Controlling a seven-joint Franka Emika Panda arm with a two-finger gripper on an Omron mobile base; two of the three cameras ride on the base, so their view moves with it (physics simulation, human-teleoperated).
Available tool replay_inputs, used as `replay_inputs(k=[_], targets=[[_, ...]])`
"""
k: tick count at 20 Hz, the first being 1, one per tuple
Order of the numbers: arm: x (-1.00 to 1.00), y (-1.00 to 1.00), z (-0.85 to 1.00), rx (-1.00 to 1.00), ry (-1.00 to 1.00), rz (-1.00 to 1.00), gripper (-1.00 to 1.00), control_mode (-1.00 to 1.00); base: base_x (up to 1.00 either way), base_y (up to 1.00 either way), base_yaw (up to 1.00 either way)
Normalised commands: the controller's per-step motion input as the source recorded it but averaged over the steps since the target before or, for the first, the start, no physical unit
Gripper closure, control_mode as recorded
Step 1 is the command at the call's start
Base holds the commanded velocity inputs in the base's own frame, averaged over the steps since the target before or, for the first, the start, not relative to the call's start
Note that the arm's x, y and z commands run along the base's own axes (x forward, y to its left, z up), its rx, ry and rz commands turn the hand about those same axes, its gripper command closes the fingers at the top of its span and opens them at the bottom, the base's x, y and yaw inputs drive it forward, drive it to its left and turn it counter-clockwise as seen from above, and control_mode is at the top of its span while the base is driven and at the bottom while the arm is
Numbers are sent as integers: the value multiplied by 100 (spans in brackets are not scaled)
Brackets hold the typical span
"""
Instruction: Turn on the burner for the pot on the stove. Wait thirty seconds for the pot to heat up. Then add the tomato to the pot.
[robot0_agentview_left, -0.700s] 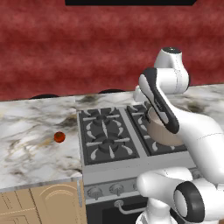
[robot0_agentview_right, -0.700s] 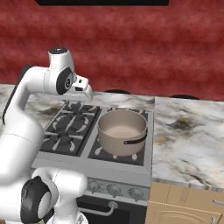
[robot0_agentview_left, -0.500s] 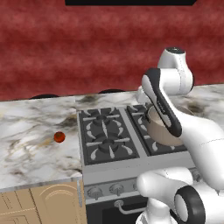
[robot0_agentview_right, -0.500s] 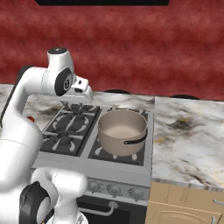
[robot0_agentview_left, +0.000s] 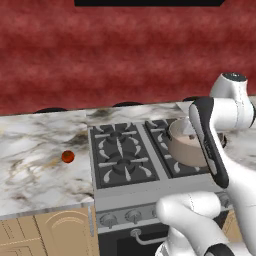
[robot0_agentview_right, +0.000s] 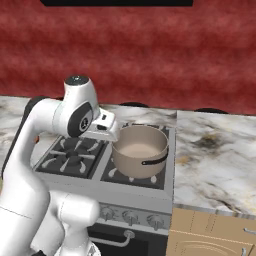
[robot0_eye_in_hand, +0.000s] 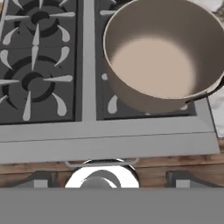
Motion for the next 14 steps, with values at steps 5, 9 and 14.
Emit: replay_inputs(k=[5, 9, 14], targets=[[-53, -57, -41, 0, 0, -4, -100, -100, 0, 0, 0], [-58, -50, -48, 1, 0, -3, -100, -100, 0, 0, 0], [-53, -40, -49, 0, 0, -1, -100, -100, 0, 0, 0]])
